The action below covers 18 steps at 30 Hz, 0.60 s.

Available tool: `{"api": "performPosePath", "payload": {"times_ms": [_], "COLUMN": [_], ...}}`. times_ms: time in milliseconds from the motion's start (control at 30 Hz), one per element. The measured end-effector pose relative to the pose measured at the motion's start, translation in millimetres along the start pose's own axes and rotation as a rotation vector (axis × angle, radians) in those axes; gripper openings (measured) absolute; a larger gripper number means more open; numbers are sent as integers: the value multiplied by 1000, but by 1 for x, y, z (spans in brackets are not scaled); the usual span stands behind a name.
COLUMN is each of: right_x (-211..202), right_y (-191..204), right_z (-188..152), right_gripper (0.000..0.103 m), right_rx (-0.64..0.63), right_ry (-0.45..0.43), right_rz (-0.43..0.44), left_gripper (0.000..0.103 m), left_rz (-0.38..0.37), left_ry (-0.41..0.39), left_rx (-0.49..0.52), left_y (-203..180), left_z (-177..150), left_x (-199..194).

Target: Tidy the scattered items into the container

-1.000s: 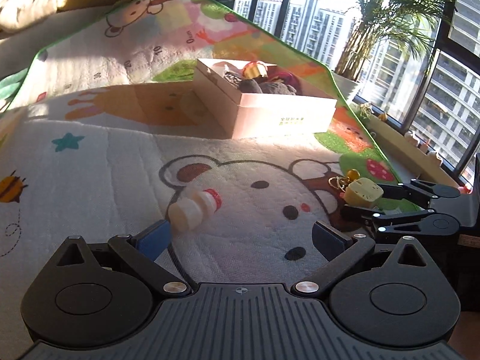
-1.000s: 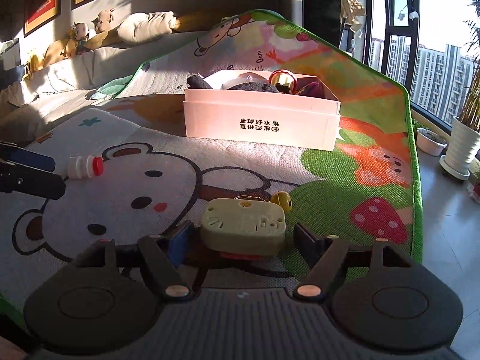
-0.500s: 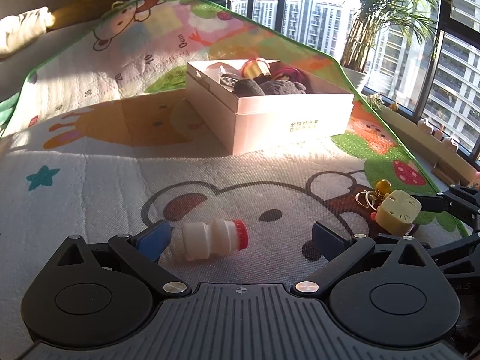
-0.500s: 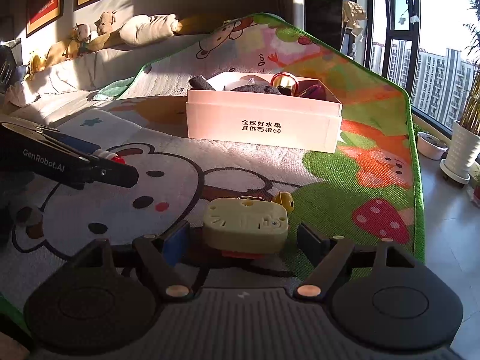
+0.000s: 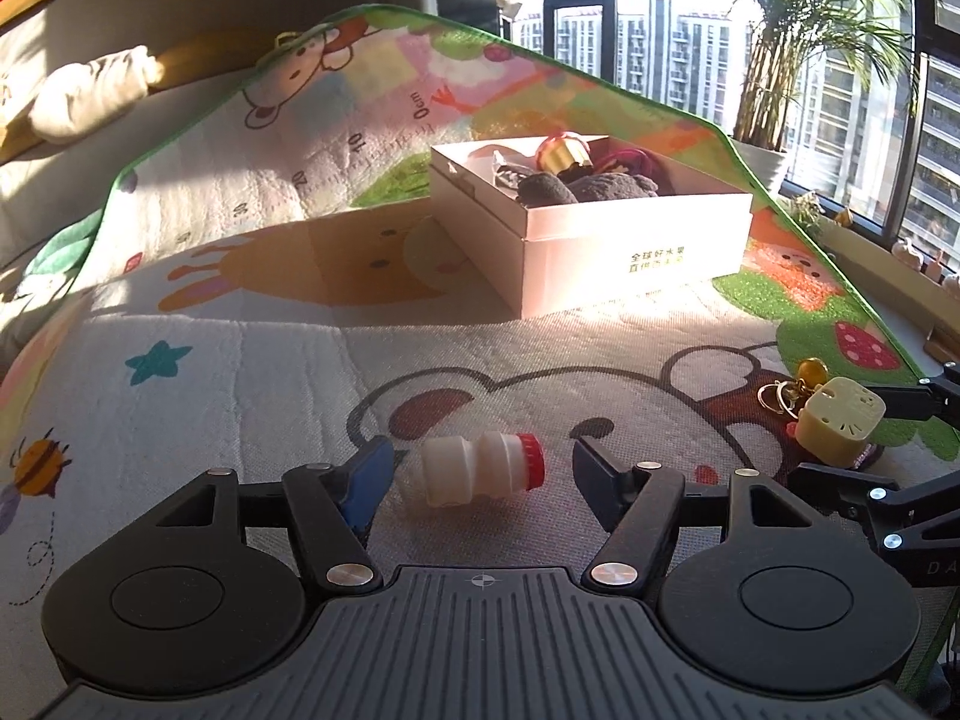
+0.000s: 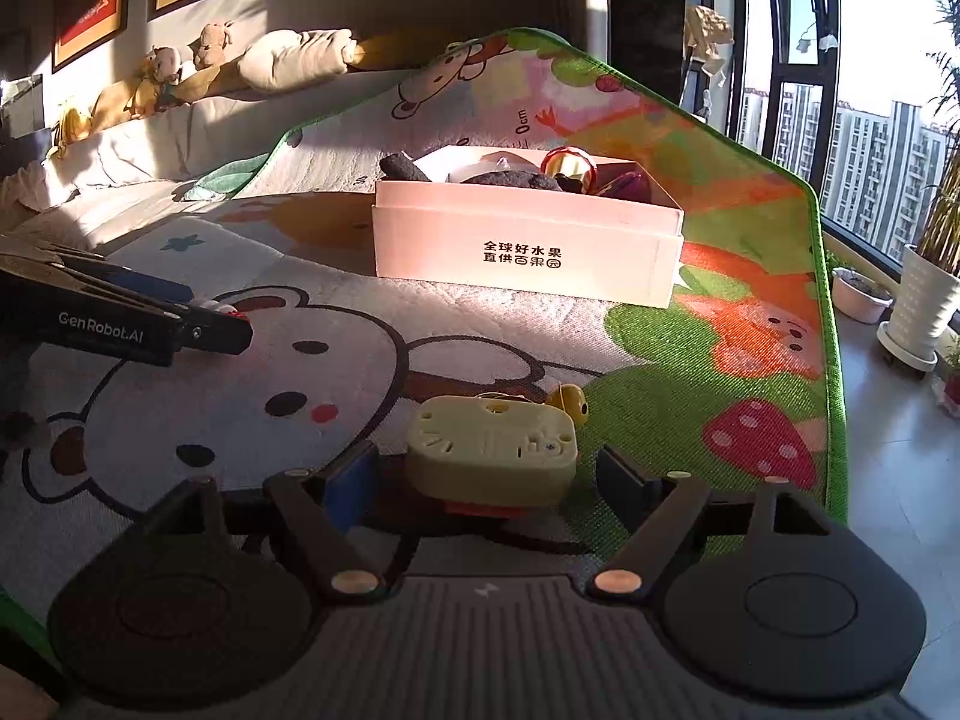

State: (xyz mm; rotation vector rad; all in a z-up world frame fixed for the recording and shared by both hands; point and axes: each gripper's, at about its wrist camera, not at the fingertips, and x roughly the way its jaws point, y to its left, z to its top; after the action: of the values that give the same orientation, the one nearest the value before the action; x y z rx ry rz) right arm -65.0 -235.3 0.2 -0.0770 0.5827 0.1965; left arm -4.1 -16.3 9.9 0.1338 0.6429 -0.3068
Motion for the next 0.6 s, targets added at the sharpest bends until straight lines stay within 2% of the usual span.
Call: {"api": "performPosePath", "payload": {"times_ms": [300,367,467,600], "right_x": [-1,-1,-1,-2], "right_y": [1,1,3,4], "right_z": [0,0,0,5], "right_gripper": [83,84,84,84], "right_rx": [-6,-5,-14,-35], "right_ry": [-3,-3,-5,12], "right_rz": [1,1,-4,-10], "left_gripper": [70,65,48,48], "left_rz": [2,2,-3,-14], "left_ry": [4,7,11,-3], "left_rx": [-15,-13,-10,-8], "left_y": [1,0,-1,-1], "left_z": [-2,-3,-3,-3], "left_x": [3,5,9,4]}}
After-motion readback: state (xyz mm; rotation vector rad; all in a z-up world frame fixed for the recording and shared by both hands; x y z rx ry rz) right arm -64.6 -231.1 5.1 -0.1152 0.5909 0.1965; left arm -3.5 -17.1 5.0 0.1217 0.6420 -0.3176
